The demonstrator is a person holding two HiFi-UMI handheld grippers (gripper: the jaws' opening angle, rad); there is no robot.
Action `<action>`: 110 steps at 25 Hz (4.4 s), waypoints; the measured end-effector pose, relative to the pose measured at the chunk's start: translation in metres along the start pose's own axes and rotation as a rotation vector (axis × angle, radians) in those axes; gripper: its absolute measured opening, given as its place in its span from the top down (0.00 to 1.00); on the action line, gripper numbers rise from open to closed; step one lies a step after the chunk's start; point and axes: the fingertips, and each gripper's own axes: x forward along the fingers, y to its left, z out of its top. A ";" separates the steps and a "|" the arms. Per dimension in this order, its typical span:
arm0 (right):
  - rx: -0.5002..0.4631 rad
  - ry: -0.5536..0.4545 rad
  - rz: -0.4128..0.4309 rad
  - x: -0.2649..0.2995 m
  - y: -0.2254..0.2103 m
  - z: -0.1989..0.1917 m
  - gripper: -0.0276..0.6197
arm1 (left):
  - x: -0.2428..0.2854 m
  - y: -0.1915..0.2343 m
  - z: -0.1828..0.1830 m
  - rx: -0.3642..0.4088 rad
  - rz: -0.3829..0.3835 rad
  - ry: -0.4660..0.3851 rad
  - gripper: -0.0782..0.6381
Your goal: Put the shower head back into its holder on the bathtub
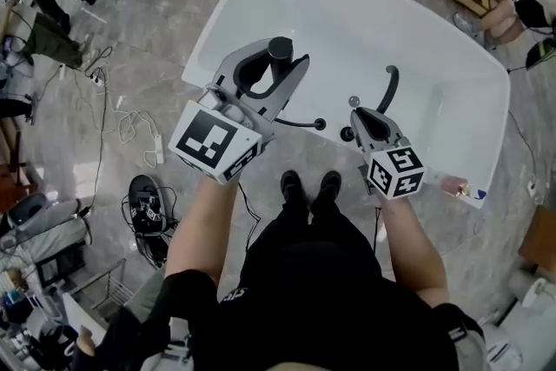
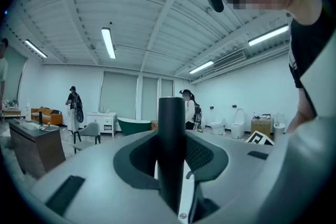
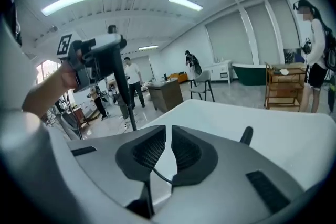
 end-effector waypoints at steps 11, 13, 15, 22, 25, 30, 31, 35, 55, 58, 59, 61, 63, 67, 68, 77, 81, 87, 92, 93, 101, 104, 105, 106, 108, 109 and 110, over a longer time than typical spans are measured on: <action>-0.003 -0.133 -0.037 -0.070 -0.008 0.053 0.91 | -0.013 -0.028 0.037 0.010 -0.009 -0.016 0.71; 0.002 -0.142 -0.041 -0.075 -0.007 0.056 0.91 | -0.014 -0.032 0.041 0.013 -0.015 -0.018 0.71; 0.001 -0.148 -0.041 -0.080 -0.007 0.056 0.92 | -0.012 -0.038 0.042 0.018 -0.022 -0.015 0.71; 0.007 -0.164 -0.047 -0.088 -0.012 0.056 0.93 | -0.004 -0.056 0.037 0.002 -0.062 -0.006 0.71; 0.016 -0.166 -0.046 -0.090 -0.014 0.056 0.93 | -0.002 -0.062 0.051 0.003 -0.082 -0.035 0.71; 0.018 -0.173 -0.049 -0.096 -0.016 0.057 0.93 | 0.003 -0.068 0.050 -0.005 -0.091 -0.024 0.71; 0.018 -0.175 -0.051 -0.098 -0.016 0.058 0.93 | 0.004 -0.069 0.046 -0.011 -0.095 -0.017 0.71; 0.028 -0.167 -0.065 -0.103 -0.024 0.053 0.93 | 0.018 -0.077 0.019 -0.030 -0.115 0.037 0.71; 0.152 -0.053 -0.073 -0.073 -0.066 -0.044 0.93 | 0.082 -0.071 -0.230 -0.252 -0.099 0.337 0.71; 0.176 -0.029 -0.079 -0.073 -0.074 -0.063 0.93 | 0.087 -0.074 -0.267 -0.284 -0.089 0.391 0.70; 0.183 -0.023 -0.082 -0.075 -0.077 -0.069 0.93 | 0.089 -0.076 -0.278 -0.288 -0.088 0.407 0.70; 0.197 -0.012 -0.088 -0.077 -0.083 -0.080 0.93 | 0.091 -0.081 -0.296 -0.292 -0.086 0.437 0.70; 0.208 -0.005 -0.090 -0.076 -0.087 -0.089 0.93 | 0.093 -0.083 -0.314 -0.293 -0.083 0.463 0.70; 0.225 0.006 -0.088 -0.073 -0.088 -0.101 0.93 | 0.090 -0.086 -0.341 -0.295 -0.080 0.507 0.70; 0.229 0.007 -0.087 -0.072 -0.087 -0.103 0.93 | 0.090 -0.087 -0.347 -0.291 -0.080 0.518 0.70; 0.243 0.020 -0.081 -0.066 -0.085 -0.109 0.93 | 0.089 -0.091 -0.393 -0.233 -0.093 0.628 0.69; 0.241 0.018 -0.079 -0.069 -0.084 -0.107 0.93 | 0.086 -0.094 -0.405 -0.220 -0.105 0.668 0.69; 0.242 0.023 -0.074 -0.078 -0.086 -0.107 0.93 | 0.082 -0.101 -0.425 -0.216 -0.111 0.733 0.69; 0.223 0.027 -0.056 -0.081 -0.084 -0.098 0.93 | 0.089 -0.101 -0.419 -0.212 -0.117 0.719 0.68; 0.219 0.028 -0.052 -0.081 -0.085 -0.097 0.93 | 0.090 -0.101 -0.416 -0.210 -0.115 0.713 0.67; 0.167 -0.012 0.005 -0.089 -0.078 -0.050 0.93 | 0.081 -0.104 -0.347 -0.184 -0.087 0.649 0.56; 0.134 -0.054 0.035 -0.095 -0.073 -0.019 0.93 | 0.073 -0.099 -0.306 -0.165 -0.050 0.613 0.56; 0.124 -0.067 0.046 -0.097 -0.070 -0.009 0.93 | 0.069 -0.097 -0.293 -0.163 -0.035 0.601 0.56; 0.112 -0.081 0.058 -0.098 -0.067 0.000 0.93 | 0.065 -0.094 -0.279 -0.164 -0.017 0.587 0.56; 0.084 -0.110 0.085 -0.098 -0.062 0.022 0.93 | 0.056 -0.084 -0.250 -0.167 0.029 0.554 0.56; 0.070 -0.125 0.099 -0.098 -0.059 0.033 0.93 | 0.052 -0.077 -0.236 -0.166 0.055 0.538 0.57; 0.057 -0.140 0.111 -0.098 -0.056 0.044 0.93 | 0.047 -0.071 -0.222 -0.165 0.079 0.524 0.57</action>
